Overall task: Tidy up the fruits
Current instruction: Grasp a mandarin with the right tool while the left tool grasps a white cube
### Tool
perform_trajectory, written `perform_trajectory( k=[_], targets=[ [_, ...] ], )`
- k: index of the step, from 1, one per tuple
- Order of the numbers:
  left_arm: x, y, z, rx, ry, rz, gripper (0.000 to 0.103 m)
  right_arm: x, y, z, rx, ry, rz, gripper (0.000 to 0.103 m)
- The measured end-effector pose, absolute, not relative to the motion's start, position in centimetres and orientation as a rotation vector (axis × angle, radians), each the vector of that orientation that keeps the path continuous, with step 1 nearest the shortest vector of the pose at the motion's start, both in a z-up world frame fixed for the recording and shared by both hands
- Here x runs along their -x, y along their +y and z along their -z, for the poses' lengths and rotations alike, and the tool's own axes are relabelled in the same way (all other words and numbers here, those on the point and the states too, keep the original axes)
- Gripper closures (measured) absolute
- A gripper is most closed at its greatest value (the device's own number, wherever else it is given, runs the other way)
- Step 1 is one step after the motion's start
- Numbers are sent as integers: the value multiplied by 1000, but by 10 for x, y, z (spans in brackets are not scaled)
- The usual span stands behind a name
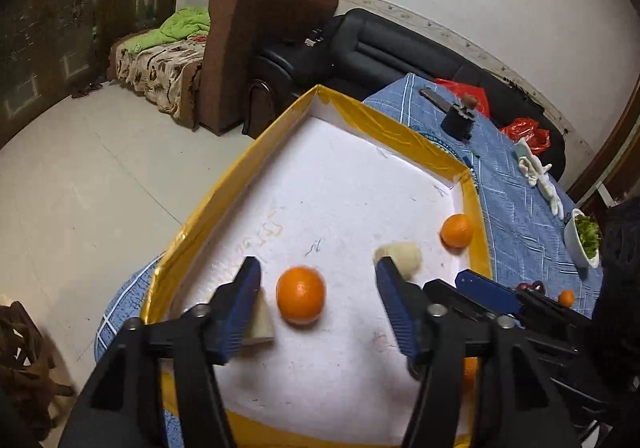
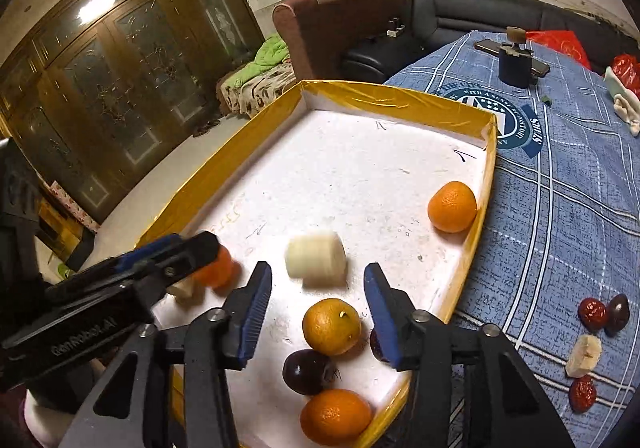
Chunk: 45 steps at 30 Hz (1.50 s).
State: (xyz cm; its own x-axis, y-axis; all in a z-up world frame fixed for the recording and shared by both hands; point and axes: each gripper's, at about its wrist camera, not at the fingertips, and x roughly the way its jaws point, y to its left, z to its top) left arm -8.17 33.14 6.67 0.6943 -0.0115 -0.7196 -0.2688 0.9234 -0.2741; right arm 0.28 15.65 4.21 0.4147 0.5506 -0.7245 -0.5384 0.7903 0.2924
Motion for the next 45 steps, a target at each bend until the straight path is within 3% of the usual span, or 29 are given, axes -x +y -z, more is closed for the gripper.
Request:
perform_trajectory(
  k=[10,21,30,34,42,45],
  targets=[
    [100,293,-86,352,762,-65,28,5,26,-86,-127,762,-525,45],
    [88,191,-84,265,834,156,28,-15,-154,-44,-283,769,-115,46],
    [58,120,-55,190,903,257,28,-34,-143,-21,-169,836,-102,46],
    [36,106,-40,178,937,262,41,-39,-138,-17,-148,858,-112,46],
    [10,97,-23,171,967,258,48,-39,-141,-11,-154,871,-120,51],
    [7,92,-20,138,963,250,62,-40,-140,-11,-155,870,-115,55]
  ],
)
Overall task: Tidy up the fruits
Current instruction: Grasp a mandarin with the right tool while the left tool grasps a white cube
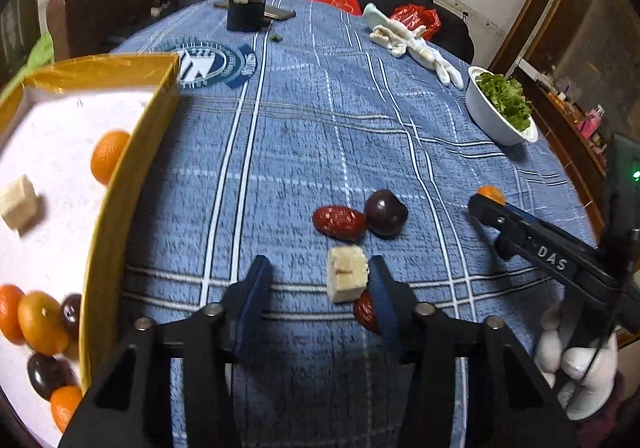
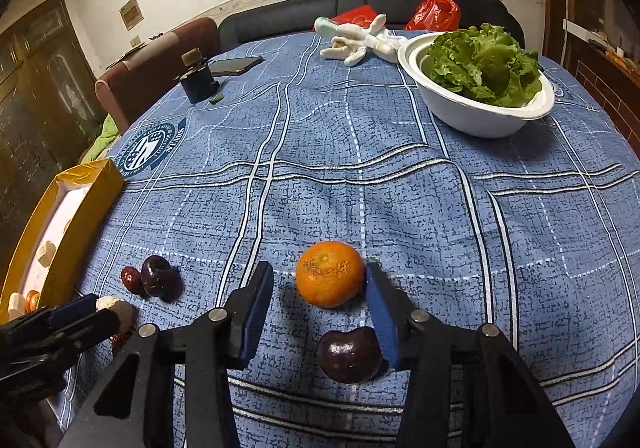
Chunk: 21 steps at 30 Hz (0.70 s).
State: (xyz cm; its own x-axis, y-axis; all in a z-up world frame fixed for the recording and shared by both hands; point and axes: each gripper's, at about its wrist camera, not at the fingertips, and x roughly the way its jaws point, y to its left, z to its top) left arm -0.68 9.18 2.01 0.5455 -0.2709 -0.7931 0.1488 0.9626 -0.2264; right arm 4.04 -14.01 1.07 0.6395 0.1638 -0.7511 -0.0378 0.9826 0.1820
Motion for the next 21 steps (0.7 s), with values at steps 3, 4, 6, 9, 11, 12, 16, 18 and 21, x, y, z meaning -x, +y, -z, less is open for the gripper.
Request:
perform_trajectory(
  k=[3,4,6,9,11,12,16,18,21],
  targets=[
    [5,86,-19,118,962,260,81,-39,-142,-11,-163,869,-110,58],
    [6,84,-19,115,960,272,87,-39,-142,-11,-164,868,-109,60],
    [10,77,-20,70,944,262,87,-38,-143,-11,-167,867,-106,64],
    [16,76,-24,68,926,268,87,-37,-145,-11,-174,862,-107,67],
    [20,84,-30,100,912,261,87,-35,-146,-12,-178,858,-107,67],
    [22,87,-32,113,908,259,87,-34,-147,-12,-181,853,-106,67],
    [34,113,-48,192,875,237,87,-29,-148,-16,-186,826,-96,67],
    [42,127,-54,223,855,221,87,-28,-148,-17,-187,822,-94,67],
    [53,153,-62,269,831,185,87,-26,-148,-18,-193,815,-84,67]
  ],
)
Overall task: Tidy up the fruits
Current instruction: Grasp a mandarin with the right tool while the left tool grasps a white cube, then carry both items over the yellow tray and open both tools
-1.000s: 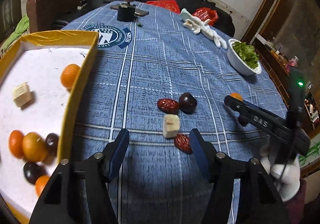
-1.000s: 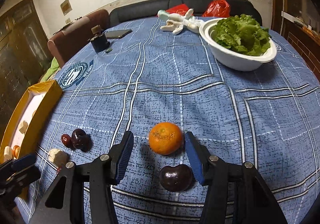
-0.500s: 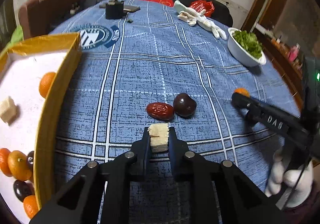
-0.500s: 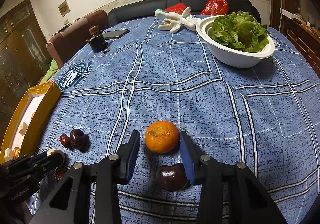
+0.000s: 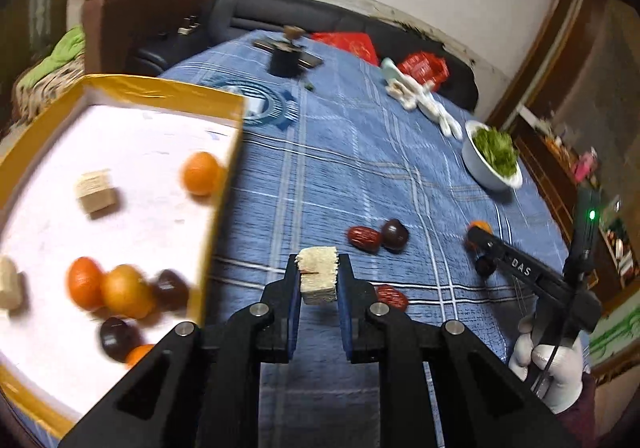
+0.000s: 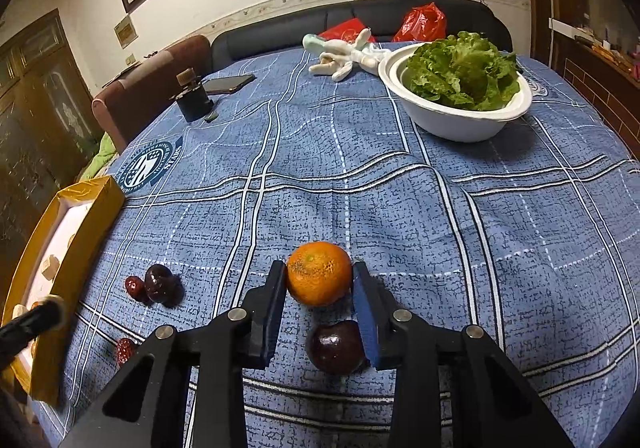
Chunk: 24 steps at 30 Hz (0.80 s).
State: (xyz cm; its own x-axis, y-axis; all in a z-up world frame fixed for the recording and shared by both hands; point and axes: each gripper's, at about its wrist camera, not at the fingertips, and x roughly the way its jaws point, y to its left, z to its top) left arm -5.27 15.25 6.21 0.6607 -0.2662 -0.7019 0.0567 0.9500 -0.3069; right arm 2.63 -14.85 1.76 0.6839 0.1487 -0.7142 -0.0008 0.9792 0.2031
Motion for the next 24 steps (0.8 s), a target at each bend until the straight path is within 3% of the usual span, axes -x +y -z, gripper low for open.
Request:
perform_trajectory(
  k=[14,24],
  targets=[
    [89,261,-79,403,740,-21,87,-7,-136,-43,-167,730,-67,67],
    [105,304,-67,447,749,-87,87,22,-23,-82,-86,717,-360,66]
  ],
)
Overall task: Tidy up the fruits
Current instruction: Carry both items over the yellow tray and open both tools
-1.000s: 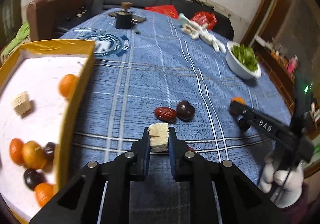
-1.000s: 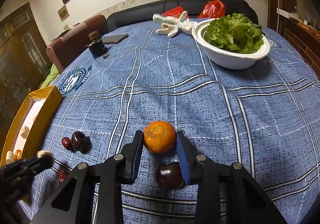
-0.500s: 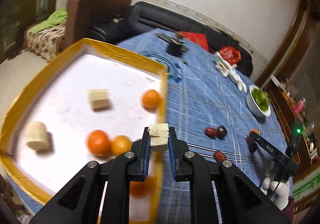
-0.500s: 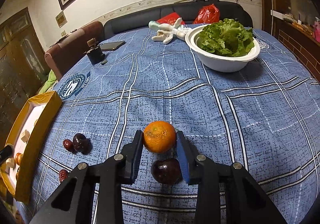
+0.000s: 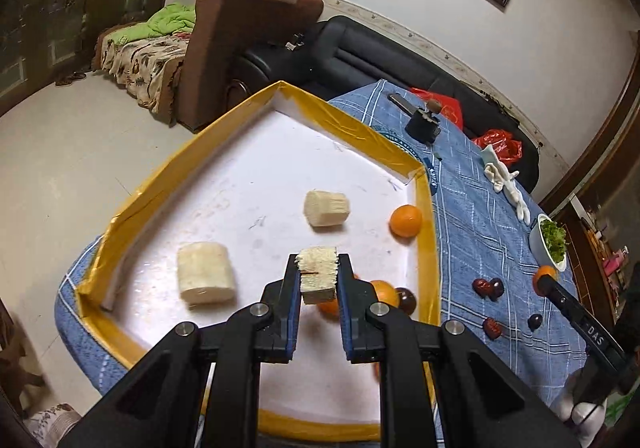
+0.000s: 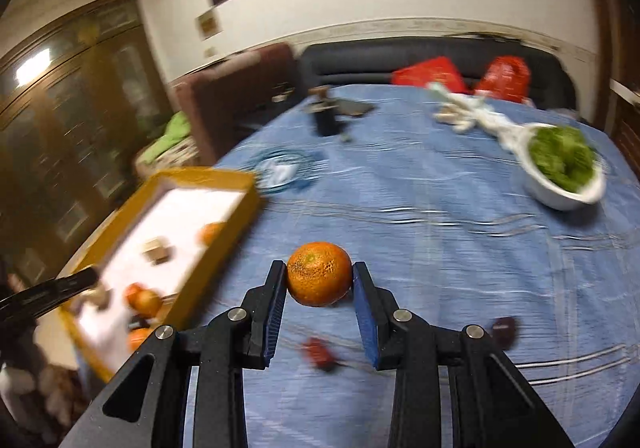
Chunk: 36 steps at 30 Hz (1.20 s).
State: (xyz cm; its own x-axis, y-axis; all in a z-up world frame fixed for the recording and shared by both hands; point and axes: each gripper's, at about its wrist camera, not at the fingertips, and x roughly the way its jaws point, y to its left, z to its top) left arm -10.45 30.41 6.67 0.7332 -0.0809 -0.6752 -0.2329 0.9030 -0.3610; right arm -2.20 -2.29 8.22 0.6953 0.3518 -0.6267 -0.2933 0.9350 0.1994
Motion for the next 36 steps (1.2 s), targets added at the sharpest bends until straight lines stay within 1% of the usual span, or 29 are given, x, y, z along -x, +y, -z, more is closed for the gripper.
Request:
perform_trajectory(
  k=[9,18,24,31,33,34,35,36],
  targets=[
    [112,308,-69,359,736,-167,87,43,55,-71,-67,790,-545,66],
    [111,311,-67,259,734,-254,87,59,115,-63,21,827,-666,66],
    [109,316,-63,255,742,-267,87,66,152,-53,86,833,-722,66],
    [109,325,-60,273,744,-273,87,66,172,-39,135,850,-732,66],
    [109,325,-61,272,746,-270,85,63,176,-35,142,858,-727,65],
    [109,325,-61,270,747,-271,78,63,177,-33,143,860,-727,65],
    [109,325,-61,269,746,-273,67,62,178,-33,144,853,-728,65],
    [109,325,-62,268,744,-277,62,63,178,-34,147,847,-727,65]
  ],
)
